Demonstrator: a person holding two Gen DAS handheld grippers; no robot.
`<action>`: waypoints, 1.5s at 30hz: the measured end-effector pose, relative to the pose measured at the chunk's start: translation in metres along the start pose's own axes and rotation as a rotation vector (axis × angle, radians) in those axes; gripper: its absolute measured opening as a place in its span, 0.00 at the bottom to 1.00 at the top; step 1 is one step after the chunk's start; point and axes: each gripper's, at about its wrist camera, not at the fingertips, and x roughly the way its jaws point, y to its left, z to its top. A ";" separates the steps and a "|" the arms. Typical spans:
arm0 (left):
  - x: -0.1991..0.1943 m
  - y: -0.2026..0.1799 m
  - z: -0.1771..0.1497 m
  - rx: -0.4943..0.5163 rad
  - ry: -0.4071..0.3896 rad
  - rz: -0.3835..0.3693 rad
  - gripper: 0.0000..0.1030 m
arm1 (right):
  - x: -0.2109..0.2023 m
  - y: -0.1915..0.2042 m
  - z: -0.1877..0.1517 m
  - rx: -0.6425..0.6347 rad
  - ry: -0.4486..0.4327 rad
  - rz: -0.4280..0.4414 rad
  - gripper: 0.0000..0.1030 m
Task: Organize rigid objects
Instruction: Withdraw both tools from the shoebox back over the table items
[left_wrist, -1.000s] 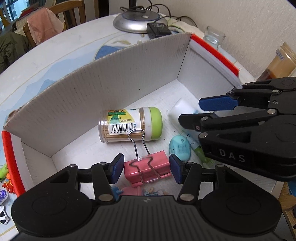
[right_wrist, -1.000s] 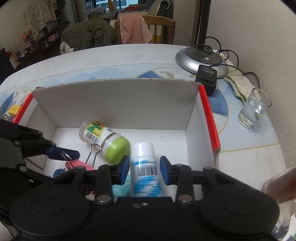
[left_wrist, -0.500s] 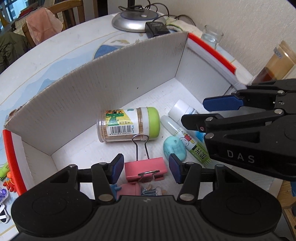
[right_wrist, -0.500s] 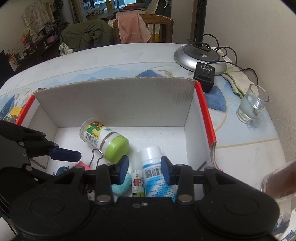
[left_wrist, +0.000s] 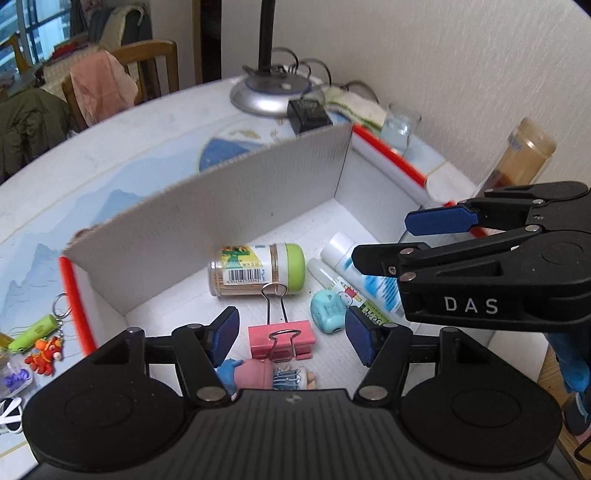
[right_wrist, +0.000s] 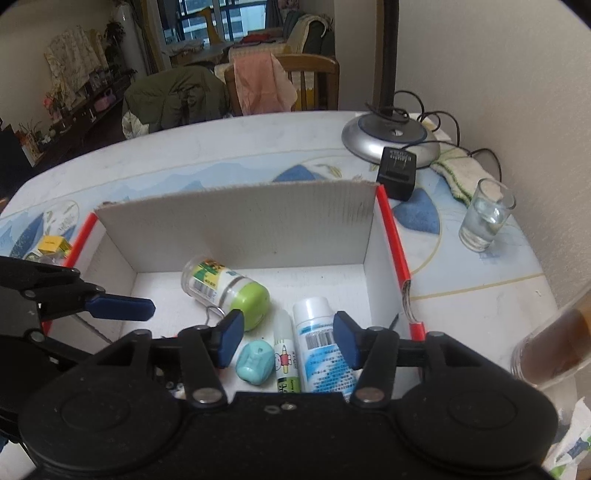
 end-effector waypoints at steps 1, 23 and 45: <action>-0.005 0.000 -0.001 -0.003 -0.012 -0.001 0.61 | -0.004 0.001 0.000 -0.001 -0.009 -0.002 0.55; -0.100 0.012 -0.049 -0.071 -0.219 0.016 0.74 | -0.076 0.030 -0.022 0.024 -0.153 0.067 0.85; -0.162 0.106 -0.119 -0.199 -0.316 0.101 0.99 | -0.100 0.123 -0.039 0.001 -0.206 0.213 0.99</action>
